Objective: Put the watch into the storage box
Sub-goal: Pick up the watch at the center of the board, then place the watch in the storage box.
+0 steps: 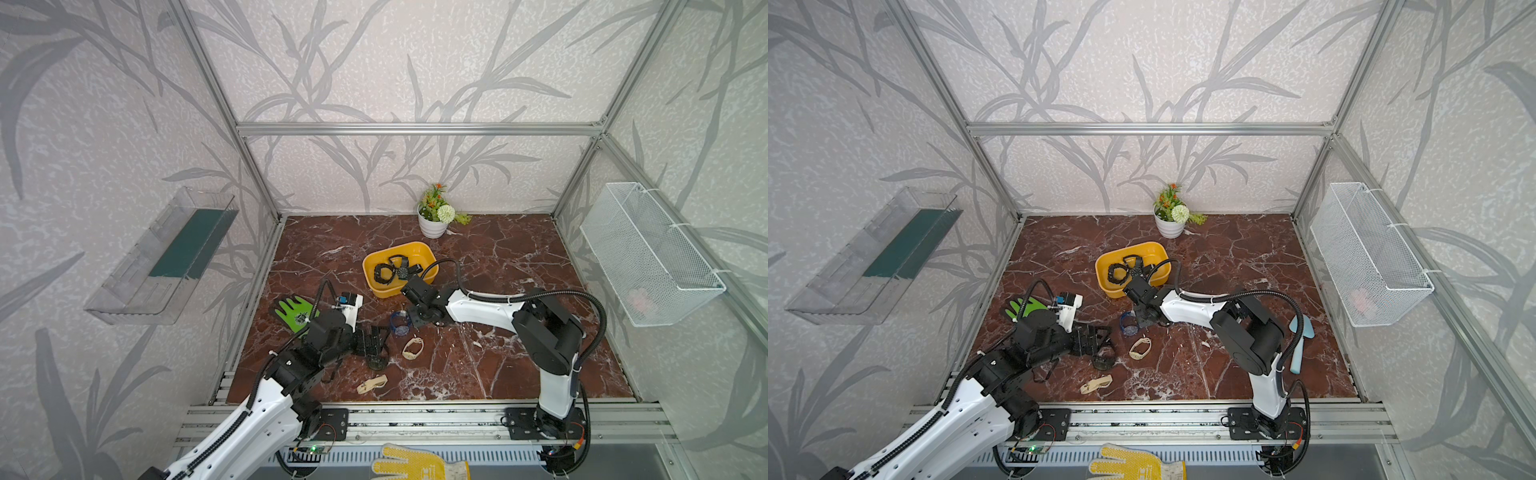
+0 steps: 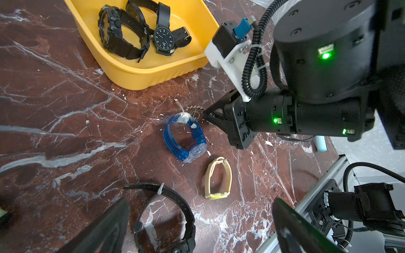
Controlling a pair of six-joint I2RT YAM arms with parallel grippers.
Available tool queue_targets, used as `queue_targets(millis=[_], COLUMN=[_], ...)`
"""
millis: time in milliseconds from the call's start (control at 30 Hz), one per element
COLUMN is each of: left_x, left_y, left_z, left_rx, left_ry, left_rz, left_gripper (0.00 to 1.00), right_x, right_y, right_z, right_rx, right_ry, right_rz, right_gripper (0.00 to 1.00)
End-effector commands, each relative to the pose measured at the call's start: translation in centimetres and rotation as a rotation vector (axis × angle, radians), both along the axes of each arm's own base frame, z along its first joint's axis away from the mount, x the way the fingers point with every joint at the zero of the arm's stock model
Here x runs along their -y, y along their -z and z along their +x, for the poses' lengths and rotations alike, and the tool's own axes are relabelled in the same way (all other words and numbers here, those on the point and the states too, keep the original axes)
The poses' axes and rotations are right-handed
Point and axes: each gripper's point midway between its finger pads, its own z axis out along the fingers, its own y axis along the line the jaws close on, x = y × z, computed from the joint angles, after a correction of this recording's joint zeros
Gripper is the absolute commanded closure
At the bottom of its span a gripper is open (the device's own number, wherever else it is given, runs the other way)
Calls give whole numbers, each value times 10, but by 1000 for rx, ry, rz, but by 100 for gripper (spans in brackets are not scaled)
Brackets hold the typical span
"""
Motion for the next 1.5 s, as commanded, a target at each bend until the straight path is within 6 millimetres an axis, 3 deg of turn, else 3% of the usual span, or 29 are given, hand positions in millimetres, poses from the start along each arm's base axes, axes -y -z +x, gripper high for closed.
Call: queue_targets(millis=[0,333,533,700,1033,1233,1467], left_x=[-1,4,6,5,2,9,10], left_y=[3,0,-2,-15,-51,-50,-52], left_z=[0,1,3,10,38,43,43], left_rx=[-14,-9,-4,48,167,154,158], left_ry=[-13,7,16,8,-39,-16,-10], left_rz=[3,-8,-3,13,82,91,89], left_gripper=[1,1,1,1,1,1,1], right_x=[15,33,33,27,19,12,7], right_y=[10,-22,-72,-112,-168,-178,-164], right_z=[-9,-21,-16,-4,60,101,138], right_rx=[-43,-10,75,143,270,290,284], right_ry=[-10,9,3,-19,-22,-26,-11], right_rz=[-57,-34,21,65,146,157,149], right_gripper=[93,94,94,94,93,93,93])
